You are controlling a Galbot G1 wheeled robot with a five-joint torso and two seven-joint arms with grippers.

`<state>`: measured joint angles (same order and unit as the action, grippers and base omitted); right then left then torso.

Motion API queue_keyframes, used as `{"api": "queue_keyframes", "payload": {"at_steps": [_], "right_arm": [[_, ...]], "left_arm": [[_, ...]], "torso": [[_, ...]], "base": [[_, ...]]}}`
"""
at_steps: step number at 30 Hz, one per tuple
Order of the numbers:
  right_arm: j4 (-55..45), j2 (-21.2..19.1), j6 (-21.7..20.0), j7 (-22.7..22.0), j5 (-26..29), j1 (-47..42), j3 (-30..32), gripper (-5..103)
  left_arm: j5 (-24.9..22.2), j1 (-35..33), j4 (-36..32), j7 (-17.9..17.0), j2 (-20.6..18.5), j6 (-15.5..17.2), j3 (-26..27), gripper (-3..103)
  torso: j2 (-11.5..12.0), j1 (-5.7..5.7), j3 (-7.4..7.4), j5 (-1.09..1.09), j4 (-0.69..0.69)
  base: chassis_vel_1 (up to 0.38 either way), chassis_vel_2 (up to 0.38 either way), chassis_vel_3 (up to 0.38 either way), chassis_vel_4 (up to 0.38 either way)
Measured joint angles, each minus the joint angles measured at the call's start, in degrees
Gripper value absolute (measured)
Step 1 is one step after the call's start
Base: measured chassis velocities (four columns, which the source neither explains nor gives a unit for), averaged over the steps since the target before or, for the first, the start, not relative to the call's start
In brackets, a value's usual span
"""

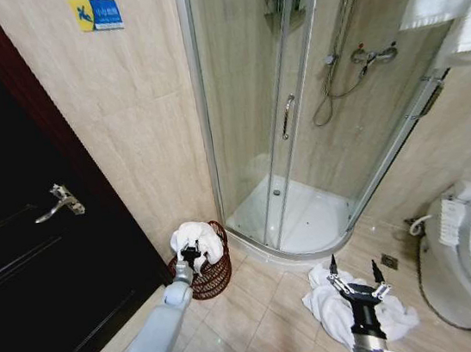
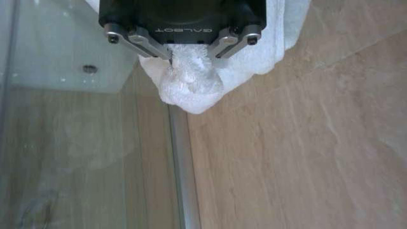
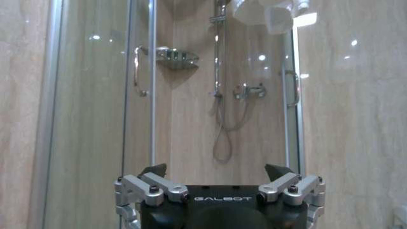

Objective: Discard the used towel into the hamper.

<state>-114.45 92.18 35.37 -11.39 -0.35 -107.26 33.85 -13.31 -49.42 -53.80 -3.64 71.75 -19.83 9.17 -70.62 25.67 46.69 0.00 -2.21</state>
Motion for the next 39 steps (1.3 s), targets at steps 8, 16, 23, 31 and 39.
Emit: {"api": "queue_keyframes", "payload": {"at_steps": [8,16,23,31,39], "right_arm": [[-0.3,-0.03,0.34,-0.12,-0.57,0.26,1.13,100],[-0.04,-0.03,1.18,-0.01,-0.91,1.47,1.44,100],[0.34,-0.04,0.78,1.15,-0.16,2.66,1.1,100],[0.55,-0.04,0.78,2.96,2.15,3.06,0.84,100],[1.27,-0.04,1.11,3.13,3.71,3.98,1.38,100]], "left_arm": [[4.69,9.44,14.62,2.9,2.84,-4.12,0.79,8],[5.1,11.61,18.25,5.93,2.5,-1.48,0.16,8],[8.15,11.05,19.35,8.05,2.07,-0.72,-0.34,8],[13.53,10.98,24.12,9.97,3.02,-0.86,1.57,8],[16.82,11.26,27.07,12.15,3.89,-1.29,1.91,8]], "torso": [[0.0,0.0,0.0,0.0,0.01],[0.0,0.0,0.0,0.0,0.0],[0.0,0.0,-0.01,-0.01,0.0],[0.0,0.0,-0.01,0.0,0.0],[0.0,0.0,0.0,0.0,0.0]], "base": [[0.0,0.0,0.0,0.0],[0.0,0.0,0.0,0.0],[0.0,0.0,0.0,0.0],[0.0,0.0,0.0,0.0],[0.0,0.0,0.0,0.0]]}}
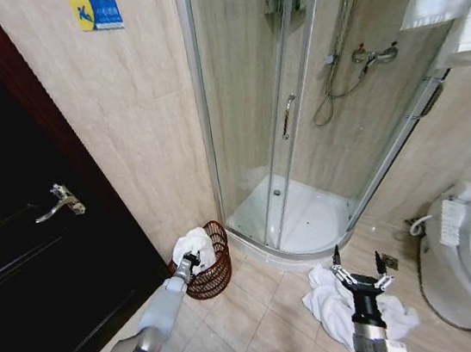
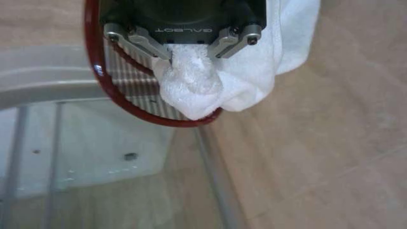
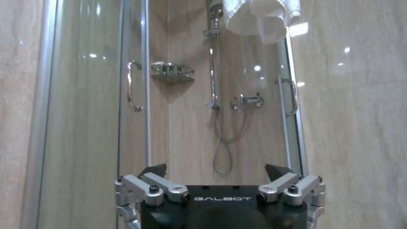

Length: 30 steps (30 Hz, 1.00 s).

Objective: Discard the used towel into the hamper.

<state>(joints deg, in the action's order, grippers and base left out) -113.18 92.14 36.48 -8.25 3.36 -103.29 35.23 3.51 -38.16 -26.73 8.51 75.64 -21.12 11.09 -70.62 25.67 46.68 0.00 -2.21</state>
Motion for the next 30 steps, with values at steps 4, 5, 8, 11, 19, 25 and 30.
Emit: {"api": "queue_keyframes", "payload": {"at_steps": [4,5,8,11,19,25,30], "right_arm": [[0.38,0.0,0.35,0.72,0.06,-0.01,0.0,100],[0.38,0.0,0.35,0.72,0.06,-0.01,0.0,100],[0.8,0.0,0.35,0.72,-0.09,0.02,0.08,100],[0.89,0.0,0.33,0.74,-0.15,0.09,0.14,100],[1.52,0.0,0.3,0.84,-0.22,0.31,0.31,100],[1.9,0.0,0.41,0.91,-0.21,0.28,0.35,100],[2.0,0.0,0.57,0.93,-0.32,0.29,0.33,100]], "left_arm": [[0.44,0.08,0.43,0.42,0.1,-0.04,-2.29,8],[0.44,0.08,0.43,0.42,0.1,-0.04,-2.29,8],[1.37,0.34,1.78,0.22,0.51,0.34,-3.77,8],[1.73,0.48,2.55,0.13,1.01,0.55,-5.03,8],[1.88,1.62,3.57,-0.76,1.8,1.04,-6.38,8],[0.95,3.12,4.78,-3.67,2.24,2.97,-6.61,8],[0.68,3.44,4.78,-6.0,2.19,4.53,-6.62,8]], "torso": [[-0.01,0.0,0.0,-0.01,0.0],[-0.01,0.0,0.0,-0.01,0.0],[-0.01,0.0,0.0,-0.01,0.0],[-0.01,0.0,0.0,0.0,0.0],[-0.01,0.0,0.0,0.0,0.01],[-0.01,0.0,0.0,0.0,0.0],[-0.01,0.0,0.0,0.0,0.0]], "base": [[0.0,0.0,0.0,0.0],[0.0,0.0,0.0,0.0],[0.0,0.0,0.0,0.0],[0.0,0.0,0.0,0.0],[0.0,0.0,0.0,0.0],[0.0,0.0,0.0,0.0],[0.0,0.0,0.0,0.0]]}}
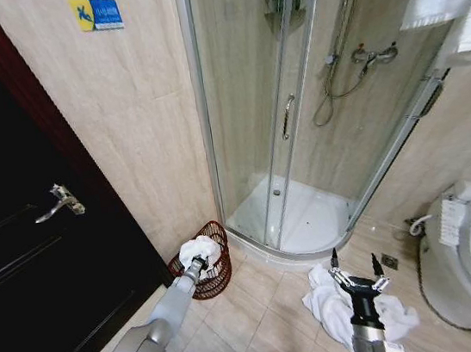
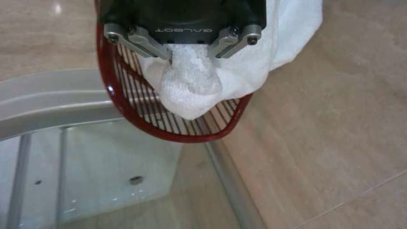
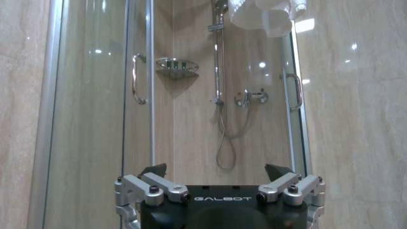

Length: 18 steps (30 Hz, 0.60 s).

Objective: Discard the used towel into the hamper.

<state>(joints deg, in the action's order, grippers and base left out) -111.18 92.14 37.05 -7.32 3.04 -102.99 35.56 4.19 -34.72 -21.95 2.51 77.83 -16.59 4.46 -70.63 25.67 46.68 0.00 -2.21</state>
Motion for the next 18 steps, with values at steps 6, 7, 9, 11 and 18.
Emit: {"api": "queue_keyframes", "payload": {"at_steps": [6,7,9,11,18], "right_arm": [[0.0,0.0,0.07,0.06,-0.09,-0.02,-0.02,100],[0.0,0.0,0.08,0.23,-0.08,-0.05,-0.01,100],[0.0,0.0,0.08,0.44,-0.07,-0.1,-0.02,100],[-0.01,0.0,0.08,0.75,0.02,-0.14,-0.06,100],[-0.15,0.0,-0.11,1.63,0.66,-0.43,0.04,100]], "left_arm": [[0.27,0.1,-0.14,-1.68,-0.06,1.25,-0.08,8],[0.34,0.09,-0.3,-1.9,-0.04,1.49,-0.06,8],[0.45,0.02,-0.53,-2.02,-0.04,1.74,-0.02,6],[0.6,-0.26,-0.84,-2.5,0.03,2.25,0.08,16],[0.55,-0.34,-1.82,-3.01,-0.08,2.61,0.13,43]], "torso": [[0.0,0.0,0.0,0.0,0.0],[0.0,0.0,0.0,0.0,0.0],[0.0,0.0,0.0,-0.01,0.0],[0.0,0.0,0.0,0.0,0.0],[0.0,0.0,0.0,-0.01,0.0]], "base": [[0.0,0.0,0.0,0.0],[0.0,0.0,0.0,0.0],[0.0,0.0,0.0,0.0],[0.0,0.0,0.0,0.0],[0.0,0.0,0.0,0.0]]}}
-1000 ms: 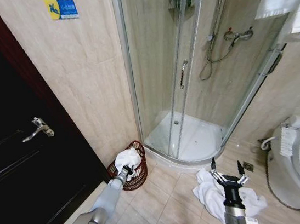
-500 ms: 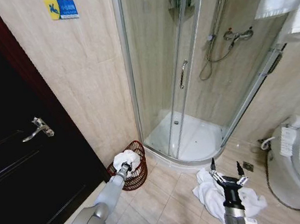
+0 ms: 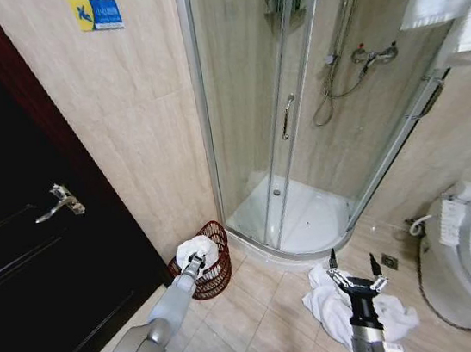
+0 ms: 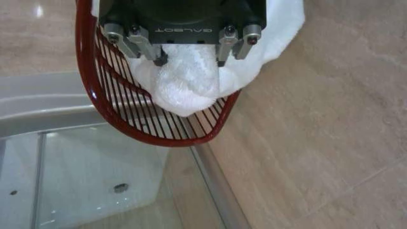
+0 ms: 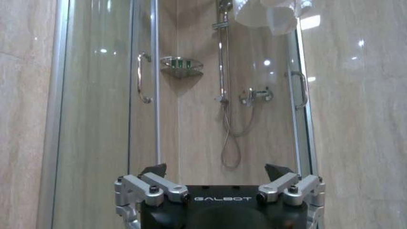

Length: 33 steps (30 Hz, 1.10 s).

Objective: Discard the used towel into the hamper.

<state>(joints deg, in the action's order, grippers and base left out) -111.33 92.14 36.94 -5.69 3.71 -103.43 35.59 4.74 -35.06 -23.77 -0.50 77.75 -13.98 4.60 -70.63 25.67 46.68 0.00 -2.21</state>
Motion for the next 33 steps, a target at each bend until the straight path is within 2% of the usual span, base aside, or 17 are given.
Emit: {"api": "queue_keyframes", "payload": {"at_steps": [1,4,5,6,8,12,13,15,20,29,33], "right_arm": [[0.0,0.0,0.0,0.0,0.0,0.0,0.0,100],[-0.09,0.0,-0.03,0.06,0.12,-0.01,0.05,100],[-0.09,0.0,-0.03,0.06,0.12,-0.01,0.05,100],[-0.1,0.0,-0.03,0.28,0.12,-0.04,0.14,100],[-0.1,0.0,-0.05,0.5,0.12,-0.1,0.21,100],[-0.1,0.0,-0.12,0.84,0.05,-0.12,0.18,100],[-0.1,0.0,-0.12,0.84,0.05,-0.12,0.18,100],[-0.1,0.0,-0.14,0.88,-0.18,-0.05,0.07,100],[-0.1,0.0,-0.21,0.9,-0.5,0.1,-0.02,100],[-0.04,0.0,-0.46,1.12,-0.3,0.28,-0.15,100],[0.08,0.0,-0.72,1.88,-0.29,0.32,-0.23,100]], "left_arm": [[0.0,0.0,0.0,0.0,0.0,0.0,0.0,43],[0.01,-0.34,-0.87,-0.01,-0.38,0.14,-0.35,59],[0.01,-0.34,-0.87,-0.01,-0.38,0.14,-0.35,59],[0.01,-0.44,-1.11,-0.01,-0.47,0.17,-0.45,64],[0.01,-0.51,-1.3,-0.01,-0.52,0.22,-0.52,64],[-0.39,-1.23,-2.82,0.13,-0.97,0.52,-1.05,86],[-0.39,-1.23,-2.82,0.13,-0.97,0.52,-1.05,86],[-0.59,-1.61,-3.45,0.3,-1.1,0.55,-1.32,96],[-0.8,-1.87,-3.58,1.03,-1.09,0.05,-1.27,100],[-1.13,-1.94,-4.12,1.15,-1.32,-0.18,-0.96,100],[-3.23,-2.24,-5.44,1.05,-1.98,-0.11,-0.73,100]], "torso": [[0.0,0.0,0.0,0.0,0.0],[0.0,0.0,0.0,0.0,0.0],[0.0,0.0,0.0,0.0,0.0],[0.0,0.0,0.0,0.0,0.0],[0.0,0.0,0.0,0.0,0.0],[0.0,0.0,0.0,0.0,0.0],[0.0,0.0,0.0,0.0,0.0],[0.0,0.0,0.0,0.0,0.0],[0.0,0.0,0.0,0.0,0.0],[0.0,0.0,0.0,0.0,0.0],[0.0,0.0,0.0,0.0,0.0]], "base": [[0.0,0.0,0.0,0.0],[0.0,0.0,0.0,0.0],[0.0,0.0,0.0,0.0],[0.0,0.0,0.0,0.0],[0.0,0.0,0.0,0.0],[0.0,0.0,0.0,0.0],[0.0,0.0,0.0,0.0],[0.0,0.0,0.0,0.0],[0.0,0.0,0.0,0.0],[0.0,0.0,0.0,0.0],[0.0,0.0,0.0,0.0]]}}
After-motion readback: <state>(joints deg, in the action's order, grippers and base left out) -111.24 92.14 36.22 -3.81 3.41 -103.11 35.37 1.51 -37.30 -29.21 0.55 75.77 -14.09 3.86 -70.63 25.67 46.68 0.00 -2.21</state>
